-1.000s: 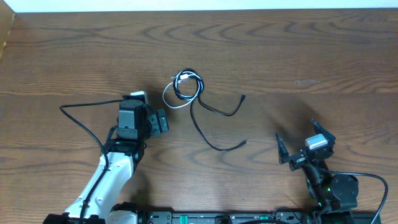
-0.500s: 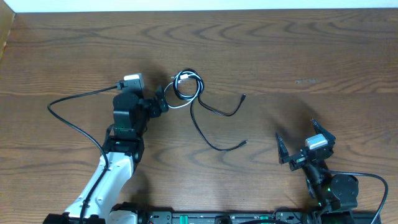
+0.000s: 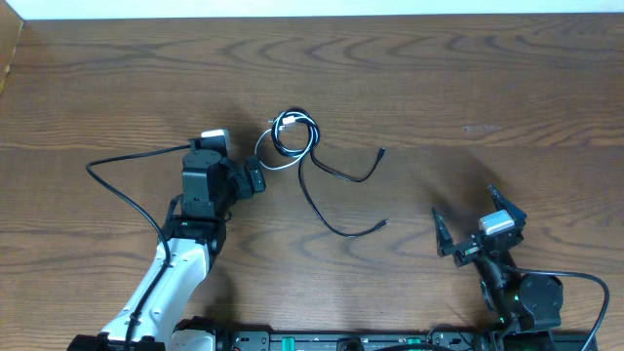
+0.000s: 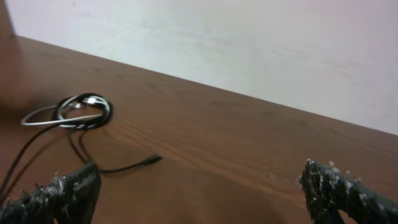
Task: Untangle cables
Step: 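Raise the right gripper and swing it toward the upper right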
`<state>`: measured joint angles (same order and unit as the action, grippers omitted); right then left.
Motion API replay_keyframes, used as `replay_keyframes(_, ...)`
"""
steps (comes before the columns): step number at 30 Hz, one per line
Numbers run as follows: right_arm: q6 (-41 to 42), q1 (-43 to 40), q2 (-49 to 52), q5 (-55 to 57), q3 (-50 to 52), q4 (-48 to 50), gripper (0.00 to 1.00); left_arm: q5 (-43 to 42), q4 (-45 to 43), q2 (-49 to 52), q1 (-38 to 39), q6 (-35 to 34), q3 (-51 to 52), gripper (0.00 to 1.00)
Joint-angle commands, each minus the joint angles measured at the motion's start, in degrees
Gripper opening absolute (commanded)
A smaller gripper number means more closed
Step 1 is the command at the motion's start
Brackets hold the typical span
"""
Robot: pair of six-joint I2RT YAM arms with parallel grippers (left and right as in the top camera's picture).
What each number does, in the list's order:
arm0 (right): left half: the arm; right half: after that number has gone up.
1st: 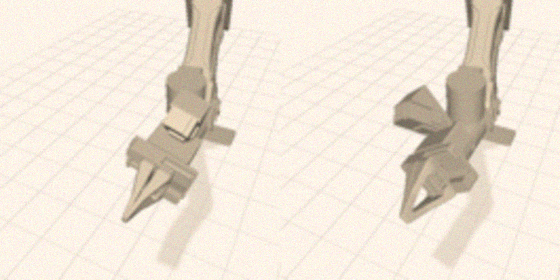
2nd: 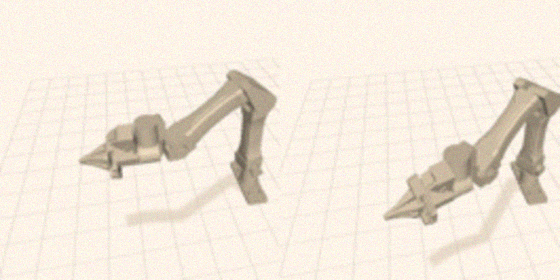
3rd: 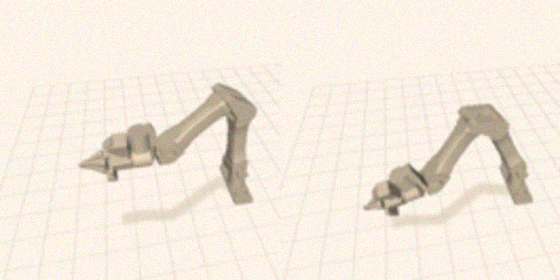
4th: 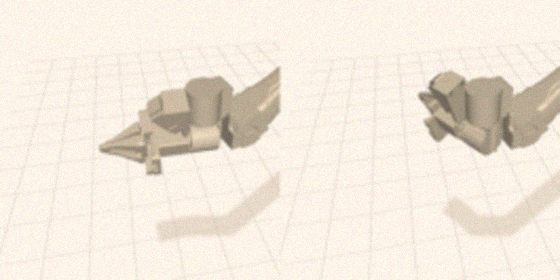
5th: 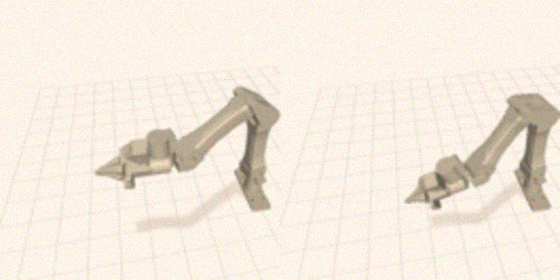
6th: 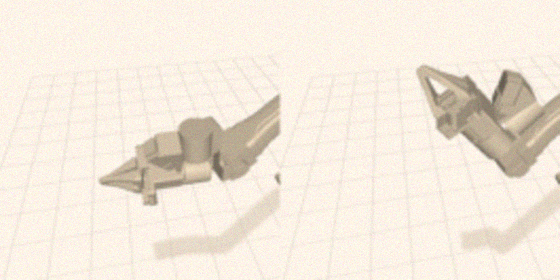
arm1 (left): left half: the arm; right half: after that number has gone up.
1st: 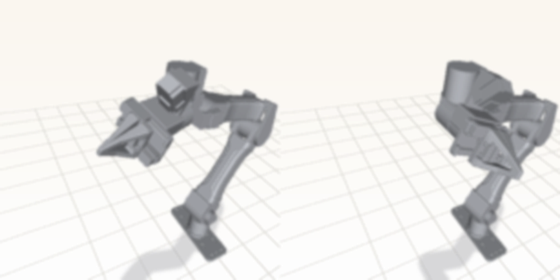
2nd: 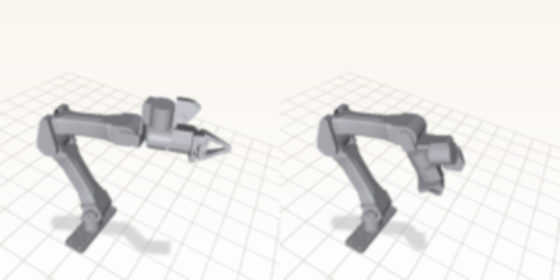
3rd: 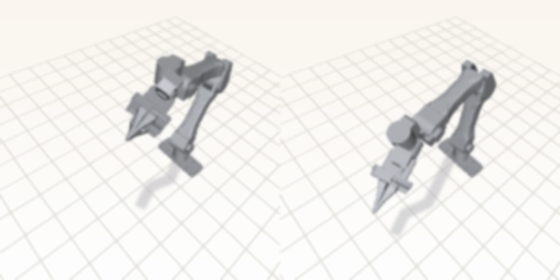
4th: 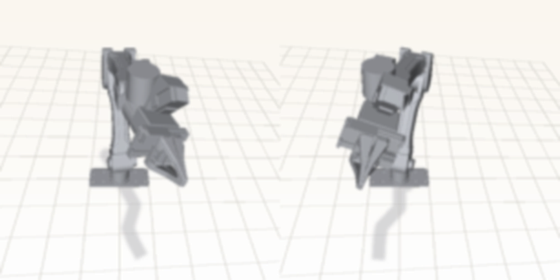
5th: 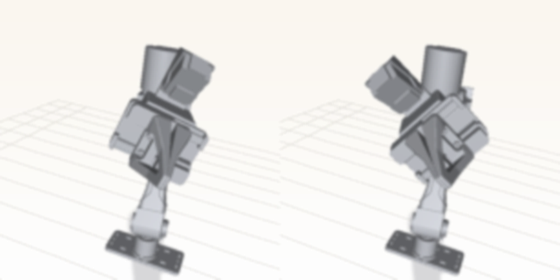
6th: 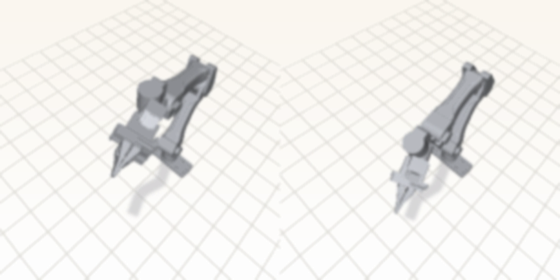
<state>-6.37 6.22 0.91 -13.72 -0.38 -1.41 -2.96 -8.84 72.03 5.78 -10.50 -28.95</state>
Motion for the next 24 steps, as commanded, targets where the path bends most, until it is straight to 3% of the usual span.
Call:
replay_keyframes(1, 1.27, -0.20, -0.04, -2.43, -1.07, 2.78, 0.99, -4.61, -0.11, 0.04, 0.02, 0.22, -0.55, 0.98)
replay_keyframes(2, 1.77, -0.31, 0.04, -2.14, -2.27, 3.43, 0.99, -5.77, -0.63, -0.04, 0.04, -0.44, -0.55, 0.90)
replay_keyframes(3, 3.69, -0.70, 0.81, -1.09, -6.01, 3.45, 0.99, -6.03, -1.86, -0.22, 0.02, -4.92, -0.55, 0.34)
replay_keyframes(4, 4.26, -1.05, 1.81, -0.74, -8.50, 3.28, 0.99, -6.01, -2.34, -0.39, 0.02, -7.39, -0.55, 0.08)
replay_keyframes(8, 4.11, -2.16, 10.08, -0.79, -18.97, 3.08, 0.99, -6.05, -2.73, -1.66, 0.02, -22.36, -0.55, 0.08)
replay_keyframes(11, 2.34, -2.43, 19.41, -0.83, -26.97, 3.10, 0.99, -9.84, -2.03, -1.86, 0.02, -28.79, -0.57, 0.07)
replay_keyframes(15, -1.81, -2.71, 34.53, -5.03, -41.22, 0.33, 0.99, -18.23, 2.10, -1.86, 0.02, -32.85, -1.64, 0.07)
replay_keyframes(20, -2.51, -4.42, 49.77, -9.53, -60.74, -6.80, 0.99, -18.47, 15.34, -1.81, 0.02, -33.48, -8.17, 0.08)
replay_keyframes(24, -2.49, -5.01, 58.23, -10.69, -72.50, -13.75, 0.99, -18.45, 17.55, -1.77, 0.04, -32.41, -12.92, 0.08)
